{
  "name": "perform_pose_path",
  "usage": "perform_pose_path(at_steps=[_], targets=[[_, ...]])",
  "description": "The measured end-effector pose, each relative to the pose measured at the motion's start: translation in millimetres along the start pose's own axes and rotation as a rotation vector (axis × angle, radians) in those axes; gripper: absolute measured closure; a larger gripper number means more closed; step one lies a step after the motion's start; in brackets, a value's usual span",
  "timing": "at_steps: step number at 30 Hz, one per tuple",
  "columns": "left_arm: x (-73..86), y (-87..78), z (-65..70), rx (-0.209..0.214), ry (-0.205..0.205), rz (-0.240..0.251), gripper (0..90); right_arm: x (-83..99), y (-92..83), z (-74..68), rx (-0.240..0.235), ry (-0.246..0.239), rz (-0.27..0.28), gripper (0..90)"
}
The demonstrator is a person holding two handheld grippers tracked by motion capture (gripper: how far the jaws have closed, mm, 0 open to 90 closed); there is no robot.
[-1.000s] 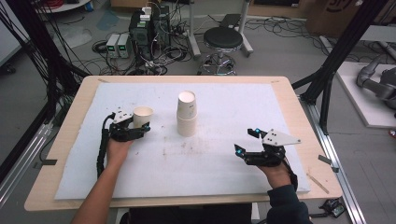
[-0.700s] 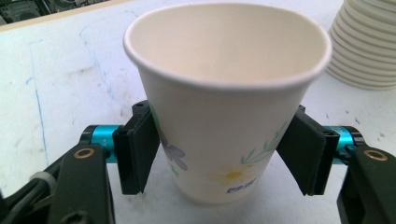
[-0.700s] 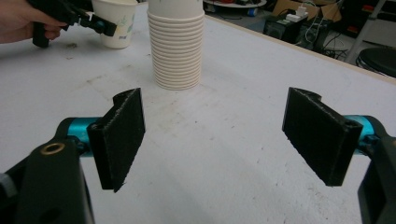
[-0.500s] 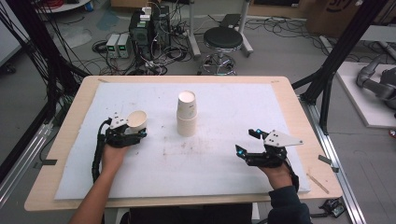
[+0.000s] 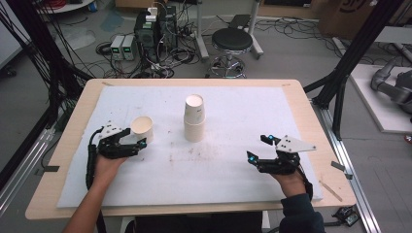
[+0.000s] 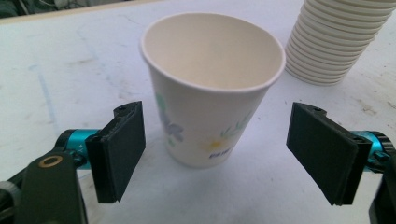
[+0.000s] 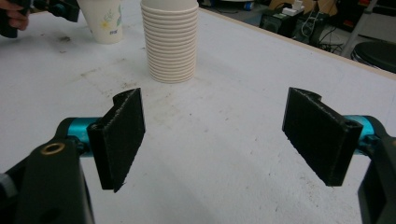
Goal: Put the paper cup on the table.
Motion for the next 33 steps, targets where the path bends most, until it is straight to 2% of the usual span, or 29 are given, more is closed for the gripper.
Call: perform_pose_path(at_steps=[4, 8, 10, 13, 17, 22, 25, 33], targets=[[-0.2, -21.1, 1.7, 0.014, -0.012, 0.072, 20.2, 2.4, 0.6, 2.7, 0.014, 0.002, -0.031, 21.5], [-0.2, -37.2, 9.4, 0.058, -0.005, 0.163, 20.1, 6.6, 1.3, 5.5, 0.038, 0.003, -0.066, 21.5], [-0.7, -41.3, 14.0, 0.061, 0.009, 0.189, 20.1, 8.3, 1.6, 6.6, 0.044, 0.003, -0.074, 21.4], [-4.6, -44.0, 20.4, 0.098, 0.008, 0.239, 19.5, 9.7, 1.2, 7.9, 0.055, 0.001, -0.074, 21.4], [-13.0, -44.4, 29.5, 0.138, 0.043, 0.286, 19.3, 11.6, -0.9, 10.2, 0.063, 0.014, -0.072, 21.4], [-19.7, -42.6, 39.9, 0.171, 0.08, 0.307, 19.2, 13.7, -5.2, 14.4, 0.072, 0.017, -0.072, 21.4], [-20.5, -42.2, 43.9, 0.174, 0.1, 0.307, 19.2, 13.4, -7.9, 15.6, 0.077, 0.018, -0.065, 21.4], [-18.7, -45.4, 44.2, 0.183, 0.097, 0.32, 19.2, 11.5, -10.9, 13.1, 0.08, 0.008, -0.066, 21.4]])
Point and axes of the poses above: each handheld gripper's, and its own axes: y roughly forward along the jaws, x roughly out of its underside, z roughly to its right, the point moved 3 cm from there along y, roughly forward along the jaws, and after that the axes turned 10 degrees about x, right-handed, at the moved point
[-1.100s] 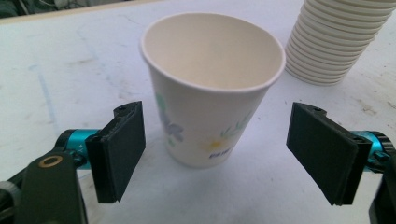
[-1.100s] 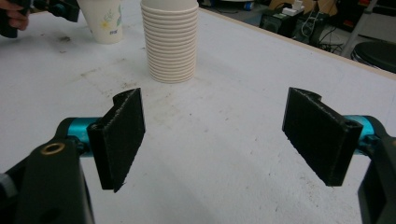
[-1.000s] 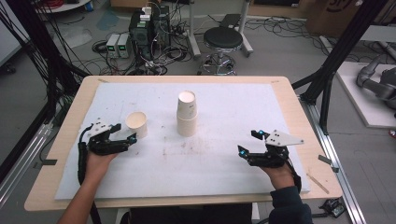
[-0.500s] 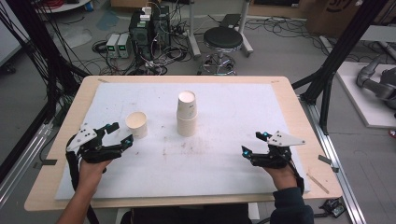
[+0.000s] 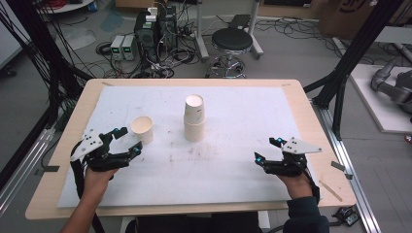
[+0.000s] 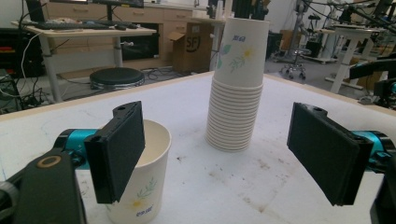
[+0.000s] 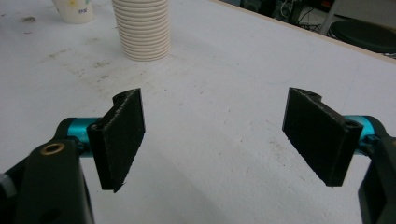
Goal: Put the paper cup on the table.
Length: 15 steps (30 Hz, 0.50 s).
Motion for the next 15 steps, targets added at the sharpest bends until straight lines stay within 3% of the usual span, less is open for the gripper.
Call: perform_pose_path(at_steps=[15], targets=[[1.5, 0.1, 2.4, 0.007, 0.01, -0.009, 19.4, -3.0, -1.3, -4.7, -0.004, -0.005, 0.007, 21.5]])
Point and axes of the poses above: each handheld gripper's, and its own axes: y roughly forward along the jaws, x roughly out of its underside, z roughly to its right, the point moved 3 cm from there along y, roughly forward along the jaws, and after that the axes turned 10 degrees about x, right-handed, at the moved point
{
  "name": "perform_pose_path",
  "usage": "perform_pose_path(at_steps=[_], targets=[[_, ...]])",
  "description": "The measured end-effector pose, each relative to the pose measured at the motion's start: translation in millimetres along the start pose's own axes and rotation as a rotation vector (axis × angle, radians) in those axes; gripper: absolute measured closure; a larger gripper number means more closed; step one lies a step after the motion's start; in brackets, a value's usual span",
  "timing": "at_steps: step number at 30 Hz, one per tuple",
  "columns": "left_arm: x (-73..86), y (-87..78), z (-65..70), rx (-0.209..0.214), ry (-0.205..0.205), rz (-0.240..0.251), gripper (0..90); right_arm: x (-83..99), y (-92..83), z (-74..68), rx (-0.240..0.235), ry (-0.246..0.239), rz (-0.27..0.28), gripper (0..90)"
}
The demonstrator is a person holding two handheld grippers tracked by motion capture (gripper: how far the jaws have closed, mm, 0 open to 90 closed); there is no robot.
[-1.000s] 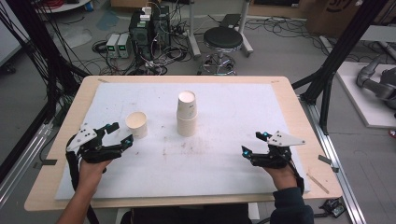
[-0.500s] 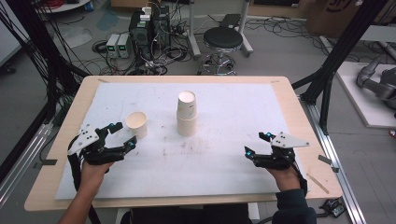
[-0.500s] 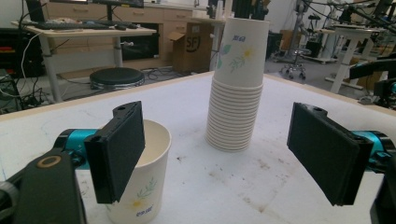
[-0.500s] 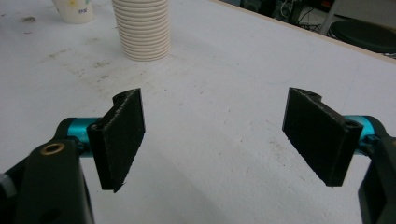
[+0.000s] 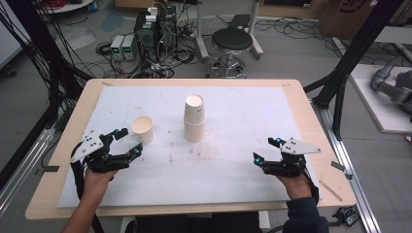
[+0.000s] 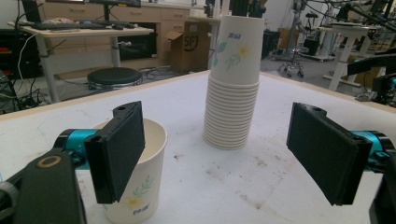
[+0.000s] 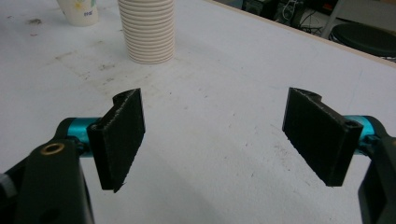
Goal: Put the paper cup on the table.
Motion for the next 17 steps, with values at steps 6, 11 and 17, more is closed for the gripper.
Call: perform_pose_path(at_steps=[6, 11, 17], targets=[[0.7, -0.4, -1.0, -0.007, 0.001, -0.004, 19.5, 0.5, 0.5, 0.5, -0.002, -0.007, 0.007, 21.4], [0.8, -0.2, -1.2, -0.009, 0.0, -0.002, 19.5, 0.8, 0.7, 0.7, -0.002, -0.005, 0.006, 21.4], [1.7, 0.1, -2.2, -0.012, 0.002, -0.008, 19.5, 1.2, 1.0, 1.9, -0.003, 0.002, 0.006, 21.4]])
Point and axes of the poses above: each handheld gripper's, and its own axes: y roughly forward along the jaws, x roughly out of its underside, z roughly to its right, the point moved 3 cm from there along y, roughly forward along the jaws, and after that the axes turned 10 degrees about x, right-handed, at the moved point
